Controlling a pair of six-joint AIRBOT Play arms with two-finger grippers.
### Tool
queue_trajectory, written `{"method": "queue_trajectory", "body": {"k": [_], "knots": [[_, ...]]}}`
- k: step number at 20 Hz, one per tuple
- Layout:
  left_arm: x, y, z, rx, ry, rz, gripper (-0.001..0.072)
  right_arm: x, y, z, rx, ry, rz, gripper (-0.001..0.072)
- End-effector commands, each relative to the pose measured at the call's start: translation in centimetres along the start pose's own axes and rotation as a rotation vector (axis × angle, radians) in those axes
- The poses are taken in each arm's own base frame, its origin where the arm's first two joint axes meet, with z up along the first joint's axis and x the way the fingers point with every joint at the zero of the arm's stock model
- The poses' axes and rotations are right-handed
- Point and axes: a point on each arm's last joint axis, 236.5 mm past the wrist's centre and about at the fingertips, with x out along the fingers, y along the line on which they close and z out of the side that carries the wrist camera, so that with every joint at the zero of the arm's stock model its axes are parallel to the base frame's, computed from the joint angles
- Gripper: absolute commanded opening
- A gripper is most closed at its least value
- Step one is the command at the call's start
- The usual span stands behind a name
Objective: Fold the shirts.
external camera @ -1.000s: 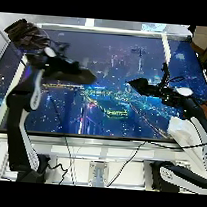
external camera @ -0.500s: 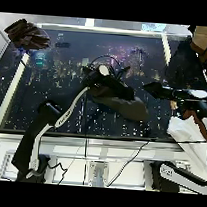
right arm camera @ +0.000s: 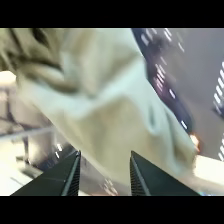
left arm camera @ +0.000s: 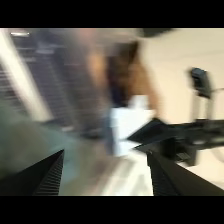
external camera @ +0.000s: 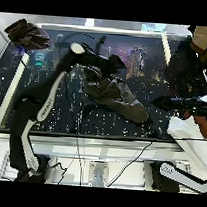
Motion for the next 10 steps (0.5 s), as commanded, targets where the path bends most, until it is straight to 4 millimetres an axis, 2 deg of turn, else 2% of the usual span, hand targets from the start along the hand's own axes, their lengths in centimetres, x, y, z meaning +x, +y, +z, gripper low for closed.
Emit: {"method": "queue_trajectory", "body": {"k": [1,2,4,6,8,10], "knots": [[-7.0,8.4,-2.9,-0.043,0.139,0.392,0.0555,0.7,-1.2,-3.0,0.033,0.085,-0.015,0.0359],[-7.8,10.2,-5.0,-0.055,0.227,0.479,0.0555,1.3,-1.2,-3.7,0.043,0.092,0.006,0.0359],[-8.2,12.5,-7.8,-0.053,0.337,0.596,0.0555,2.4,-1.3,-5.8,0.065,0.124,0.034,0.0359],[-7.4,13.2,-8.5,0.006,0.372,0.652,0.0556,3.5,-1.2,-7.8,0.087,0.15,0.071,0.0359],[-6.7,13.6,-8.5,0.057,0.383,0.689,0.0556,4.3,-0.9,-9.0,0.106,0.152,0.106,0.0359],[-6.9,14.5,-8.9,0.094,0.413,0.756,0.0556,4.7,-0.9,-9.8,0.112,0.161,0.113,0.0359]]}}
